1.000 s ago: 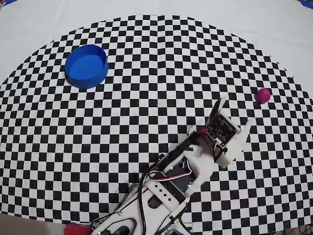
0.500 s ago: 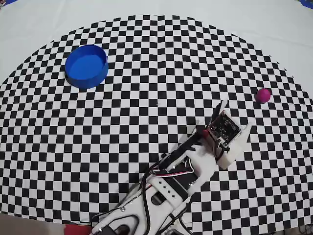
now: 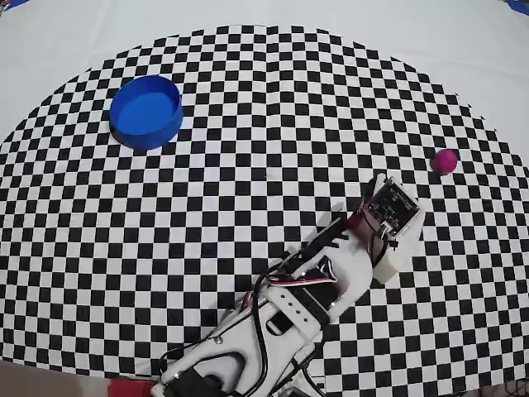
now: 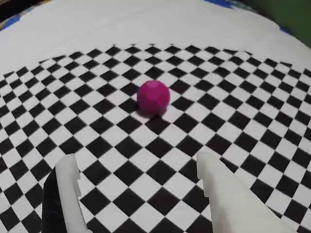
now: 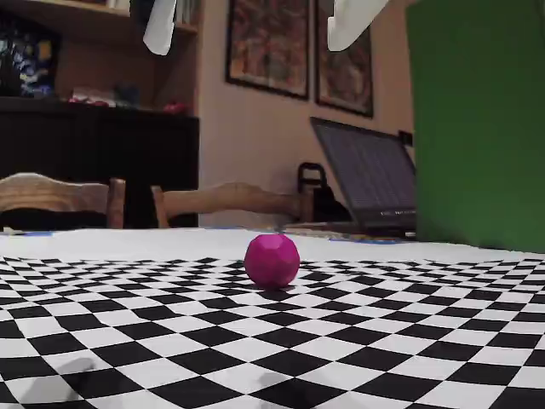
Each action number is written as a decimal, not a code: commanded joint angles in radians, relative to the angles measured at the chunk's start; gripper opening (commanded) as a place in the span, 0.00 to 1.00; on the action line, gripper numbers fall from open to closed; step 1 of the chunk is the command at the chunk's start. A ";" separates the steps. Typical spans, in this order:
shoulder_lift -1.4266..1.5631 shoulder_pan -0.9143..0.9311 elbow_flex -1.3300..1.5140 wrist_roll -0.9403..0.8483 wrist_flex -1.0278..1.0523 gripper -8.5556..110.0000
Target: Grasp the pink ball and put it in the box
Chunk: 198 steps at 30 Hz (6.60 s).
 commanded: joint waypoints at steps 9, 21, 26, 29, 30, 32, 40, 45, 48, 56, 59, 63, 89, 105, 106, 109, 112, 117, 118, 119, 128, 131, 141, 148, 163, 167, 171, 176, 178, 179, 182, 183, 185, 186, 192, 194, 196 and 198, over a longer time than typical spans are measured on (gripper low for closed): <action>-0.181 0.009 -0.152 0.012 -0.015 0.31; -0.439 0.018 -0.270 0.043 -0.101 0.31; -0.558 0.023 -0.350 0.043 -0.109 0.31; -0.621 0.026 -0.400 0.043 -0.109 0.31; -0.641 0.028 -0.417 0.043 -0.107 0.31; -0.678 0.029 -0.449 0.043 -0.106 0.31; -0.769 0.031 -0.535 0.043 -0.075 0.31; -0.822 0.031 -0.575 0.038 -0.074 0.31; -0.859 0.031 -0.604 0.040 -0.074 0.31; -0.974 0.031 -0.695 0.043 -0.074 0.31; -1.020 0.031 -0.735 0.043 -0.074 0.31; -1.085 0.032 -0.795 0.043 -0.074 0.31; -1.381 0.020 -1.071 0.043 -0.074 0.33; -1.496 0.006 -1.212 0.043 -0.058 0.33; -1.502 0.006 -1.218 0.043 -0.054 0.33; -1.522 0.009 -1.256 0.043 -0.018 0.33; -1.542 0.015 -1.275 0.041 -0.017 0.33; -1.569 0.018 -1.310 0.041 0.000 0.33; -1.577 0.018 -1.319 0.041 0.006 0.33; -1.583 0.018 -1.327 0.043 0.006 0.33; -1.644 0.018 -1.408 0.038 0.018 0.33; -1.660 0.018 -1.424 0.037 0.025 0.33; -1.703 0.025 -1.470 0.040 0.029 0.33; -1.732 0.034 -1.502 0.040 0.032 0.33; -1.792 0.029 -1.583 0.043 0.054 0.32; -1.801 0.023 -1.595 0.043 0.055 0.32; -1.807 0.017 -1.598 0.043 0.055 0.32; -1.813 0.012 -1.603 0.043 0.055 0.32; -1.813 0.011 -1.603 0.043 0.055 0.32; -1.815 0.009 -1.605 0.044 0.055 0.32; -1.818 0.008 -1.609 0.046 0.055 0.32; -1.818 0.008 -1.612 0.048 0.055 0.32; -1.819 0.005 -1.615 0.048 0.055 0.32; -1.821 0.005 -1.617 0.048 0.055 0.32; -1.824 0.002 -1.618 0.048 0.055 0.32; -1.825 0.002 -1.618 0.048 0.057 0.32; -1.825 0.002 -1.618 0.048 0.057 0.32; -1.829 0.002 -1.618 0.048 0.057 0.32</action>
